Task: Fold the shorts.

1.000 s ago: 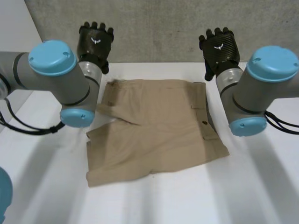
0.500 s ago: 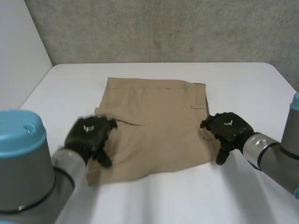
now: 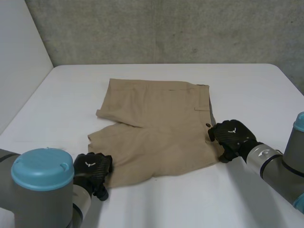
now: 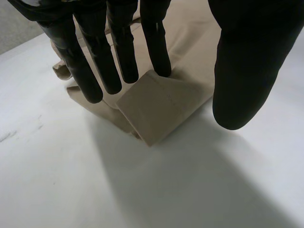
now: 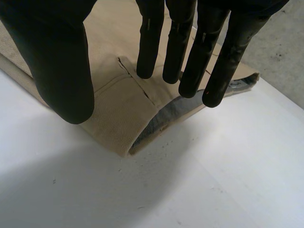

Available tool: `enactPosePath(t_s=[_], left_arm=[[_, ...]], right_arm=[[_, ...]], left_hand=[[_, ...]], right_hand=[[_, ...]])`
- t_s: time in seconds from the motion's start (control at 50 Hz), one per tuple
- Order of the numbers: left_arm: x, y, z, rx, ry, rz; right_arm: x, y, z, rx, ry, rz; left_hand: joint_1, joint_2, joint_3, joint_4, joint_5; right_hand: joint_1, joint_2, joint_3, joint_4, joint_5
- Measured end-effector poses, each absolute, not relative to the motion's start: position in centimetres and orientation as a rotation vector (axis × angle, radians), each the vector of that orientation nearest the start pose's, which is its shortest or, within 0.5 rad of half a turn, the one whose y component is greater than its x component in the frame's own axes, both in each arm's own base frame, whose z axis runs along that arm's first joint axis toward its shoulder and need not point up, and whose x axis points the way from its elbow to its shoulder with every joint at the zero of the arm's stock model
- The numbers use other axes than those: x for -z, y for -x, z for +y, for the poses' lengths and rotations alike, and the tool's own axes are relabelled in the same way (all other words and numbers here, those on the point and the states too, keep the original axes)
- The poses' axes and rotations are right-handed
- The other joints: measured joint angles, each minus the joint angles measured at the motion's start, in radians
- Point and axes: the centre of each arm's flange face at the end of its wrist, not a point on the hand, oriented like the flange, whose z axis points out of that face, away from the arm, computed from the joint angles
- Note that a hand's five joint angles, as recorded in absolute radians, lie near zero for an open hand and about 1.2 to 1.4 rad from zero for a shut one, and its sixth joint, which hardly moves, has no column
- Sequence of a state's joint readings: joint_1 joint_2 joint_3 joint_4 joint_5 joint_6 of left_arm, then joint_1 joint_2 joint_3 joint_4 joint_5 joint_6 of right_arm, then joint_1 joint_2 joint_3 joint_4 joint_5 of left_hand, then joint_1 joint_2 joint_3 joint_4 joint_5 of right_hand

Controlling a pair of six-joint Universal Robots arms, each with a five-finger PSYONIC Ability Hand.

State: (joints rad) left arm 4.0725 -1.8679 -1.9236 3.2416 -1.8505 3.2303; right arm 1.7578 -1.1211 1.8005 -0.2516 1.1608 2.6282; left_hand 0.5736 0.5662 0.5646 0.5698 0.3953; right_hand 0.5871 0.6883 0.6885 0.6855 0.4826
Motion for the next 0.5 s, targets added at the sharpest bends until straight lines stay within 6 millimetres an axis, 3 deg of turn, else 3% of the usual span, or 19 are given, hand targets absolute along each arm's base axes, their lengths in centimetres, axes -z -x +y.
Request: enactPosePath(t_s=[0.06,0.08,0.16,0.3,0.4,0.5], left_arm=[[-13.5,24.8,-15.7,1.589,-0.772,2.633],[-13.4,24.9,-15.9,1.596,-0.770,2.630],[-13.3,25.1,-16.3,1.614,-0.766,2.622],[-13.2,25.6,-17.2,1.660,-0.768,2.585],[-13.2,25.6,-18.4,1.683,-0.765,2.540],[-13.6,25.3,-19.2,1.692,-0.770,2.495]], right_arm=[[-12.4,-22.4,-27.8,1.642,1.154,2.196],[-12.4,-22.4,-27.9,1.645,1.154,2.196],[-12.5,-22.5,-28.3,1.659,1.152,2.194],[-13.0,-22.4,-28.8,1.671,1.129,2.202],[-13.1,-22.3,-28.6,1.653,1.122,2.215],[-13.6,-22.2,-28.1,1.611,1.124,2.244]], left_hand=[[0.000,0.000,0.000,0.000,0.000],[0.001,0.002,0.001,0.001,0.002],[0.019,0.023,0.024,0.022,0.021],[0.225,0.234,0.234,0.224,0.219],[0.530,0.560,0.556,0.558,0.547],[0.537,0.621,0.616,0.618,0.580]], right_hand=[[0.012,0.019,0.016,0.019,0.013],[0.239,0.302,0.283,0.287,0.263],[0.316,0.478,0.482,0.487,0.453],[0.316,0.479,0.492,0.501,0.463],[0.316,0.479,0.492,0.501,0.463],[0.316,0.479,0.492,0.501,0.463]])
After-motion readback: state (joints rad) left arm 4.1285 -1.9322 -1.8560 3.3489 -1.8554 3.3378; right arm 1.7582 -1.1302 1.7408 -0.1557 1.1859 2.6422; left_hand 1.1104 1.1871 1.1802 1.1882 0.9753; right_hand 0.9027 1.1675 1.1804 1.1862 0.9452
